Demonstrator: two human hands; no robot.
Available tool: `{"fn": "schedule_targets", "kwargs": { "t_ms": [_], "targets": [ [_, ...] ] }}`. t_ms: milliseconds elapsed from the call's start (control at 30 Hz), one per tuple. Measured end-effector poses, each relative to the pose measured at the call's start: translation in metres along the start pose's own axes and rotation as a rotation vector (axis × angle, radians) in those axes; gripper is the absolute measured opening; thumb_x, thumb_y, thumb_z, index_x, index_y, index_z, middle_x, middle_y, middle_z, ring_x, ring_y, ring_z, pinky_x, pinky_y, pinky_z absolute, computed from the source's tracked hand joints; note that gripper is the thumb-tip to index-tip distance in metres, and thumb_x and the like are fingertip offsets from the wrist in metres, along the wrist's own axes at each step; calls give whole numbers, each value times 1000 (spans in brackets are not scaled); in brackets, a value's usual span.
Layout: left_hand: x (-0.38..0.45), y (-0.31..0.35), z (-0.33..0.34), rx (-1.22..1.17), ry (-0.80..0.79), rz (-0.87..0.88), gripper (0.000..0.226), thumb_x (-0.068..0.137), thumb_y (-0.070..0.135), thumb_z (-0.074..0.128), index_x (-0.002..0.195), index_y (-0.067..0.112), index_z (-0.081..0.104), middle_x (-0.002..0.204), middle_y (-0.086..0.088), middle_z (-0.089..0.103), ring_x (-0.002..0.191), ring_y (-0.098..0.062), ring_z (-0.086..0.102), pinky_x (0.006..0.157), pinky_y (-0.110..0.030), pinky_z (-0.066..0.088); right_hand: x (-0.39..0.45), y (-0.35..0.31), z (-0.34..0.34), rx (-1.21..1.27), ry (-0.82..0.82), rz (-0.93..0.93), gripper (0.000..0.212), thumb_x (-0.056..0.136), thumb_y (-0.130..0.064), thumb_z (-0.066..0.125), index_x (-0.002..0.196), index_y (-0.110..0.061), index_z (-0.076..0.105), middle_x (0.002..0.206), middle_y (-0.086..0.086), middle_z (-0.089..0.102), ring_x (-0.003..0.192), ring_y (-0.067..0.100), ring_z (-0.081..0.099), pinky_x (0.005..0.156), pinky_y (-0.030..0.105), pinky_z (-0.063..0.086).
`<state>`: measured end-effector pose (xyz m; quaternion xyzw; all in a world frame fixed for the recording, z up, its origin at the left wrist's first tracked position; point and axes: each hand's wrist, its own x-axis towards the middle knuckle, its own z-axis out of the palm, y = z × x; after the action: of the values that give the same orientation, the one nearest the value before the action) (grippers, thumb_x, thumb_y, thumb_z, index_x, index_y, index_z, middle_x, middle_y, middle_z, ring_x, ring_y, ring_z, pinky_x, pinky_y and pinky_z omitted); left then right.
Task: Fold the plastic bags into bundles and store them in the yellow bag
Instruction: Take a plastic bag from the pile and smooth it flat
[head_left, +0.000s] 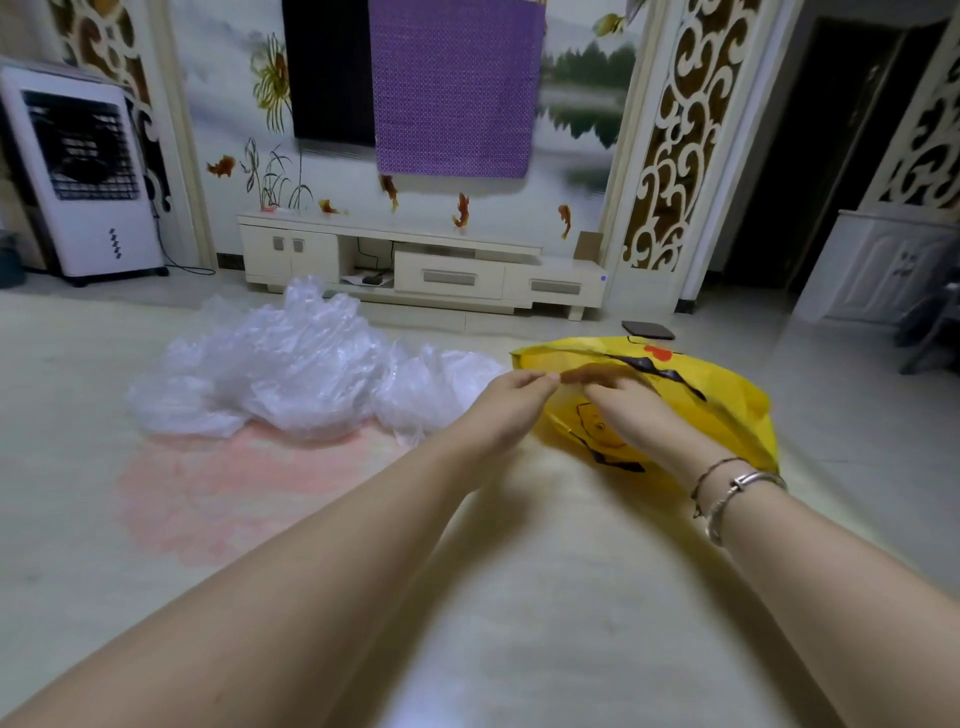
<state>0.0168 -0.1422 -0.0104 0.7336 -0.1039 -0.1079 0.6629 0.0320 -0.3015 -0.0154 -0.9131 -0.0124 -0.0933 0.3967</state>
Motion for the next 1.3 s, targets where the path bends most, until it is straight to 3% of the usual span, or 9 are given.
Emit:
{"fn": "schedule_targets", "kwargs": {
  "t_ms": [133,333,467,633,700,800,933,1133,1300],
  "targets": [
    [24,-3,4,-75,34,-64,37,101,30,46,128,6,57,130,-5,56,119,-19,53,101,-30,44,12,7,1,10,41,21,37,91,-13,38,104,-36,64,115,-5,62,98,13,57,75,27,44],
    [24,11,12,-129,-11,28,25,97,15,51,112,1,66,104,-1,64,98,-20,60,92,-27,47,29,18,7,-122,-47,-49,28,96,-33,41,98,-23,67,101,4,69,94,28,63,83,43,53],
    [18,22,7,-109,-39,86,27,99,16,51,115,1,66,118,-10,66,102,-18,62,92,-29,50,49,31,2,-491,-111,100,37,102,-20,34,133,-7,51,139,16,48,128,32,43,108,44,33],
    [8,17,6,-68,-81,61,32,100,24,49,126,7,59,129,-8,59,120,-18,55,101,-32,47,46,10,-9,-684,-97,109,41,105,-22,27,144,-11,34,150,10,35,137,26,35,110,35,27],
    [3,15,10,-82,-121,38,37,100,25,49,132,8,54,135,-7,55,126,-17,51,106,-33,43,32,-5,-15,-664,-135,116,39,104,-18,31,143,-13,36,141,8,42,126,24,45,102,29,35],
    [-7,12,14,-112,-123,3,43,100,23,51,139,7,46,142,-7,49,132,-17,45,109,-34,39,-1,-16,-26,-577,-150,136,27,98,-8,36,114,-22,53,101,6,51,78,17,51,60,21,37],
    [-30,10,2,-95,-63,18,37,99,15,50,135,7,50,135,-7,52,116,-13,47,107,-31,39,-47,-20,-26,-552,1,41,49,91,-7,37,134,-24,52,137,5,52,123,24,50,94,33,46],
    [-70,-8,-45,3,113,108,27,94,1,44,102,13,66,112,-4,63,111,-20,61,100,-33,48,-84,-48,6,-373,85,-157,22,89,-12,46,94,-19,66,92,-1,64,81,14,56,68,30,46],
    [-83,-32,-90,12,364,140,29,89,-5,41,91,12,64,109,-8,66,90,-15,65,87,-33,52,-56,-74,61,-252,60,-306,24,93,-16,51,115,-15,60,113,1,62,103,15,57,81,24,42]
  ]
}}
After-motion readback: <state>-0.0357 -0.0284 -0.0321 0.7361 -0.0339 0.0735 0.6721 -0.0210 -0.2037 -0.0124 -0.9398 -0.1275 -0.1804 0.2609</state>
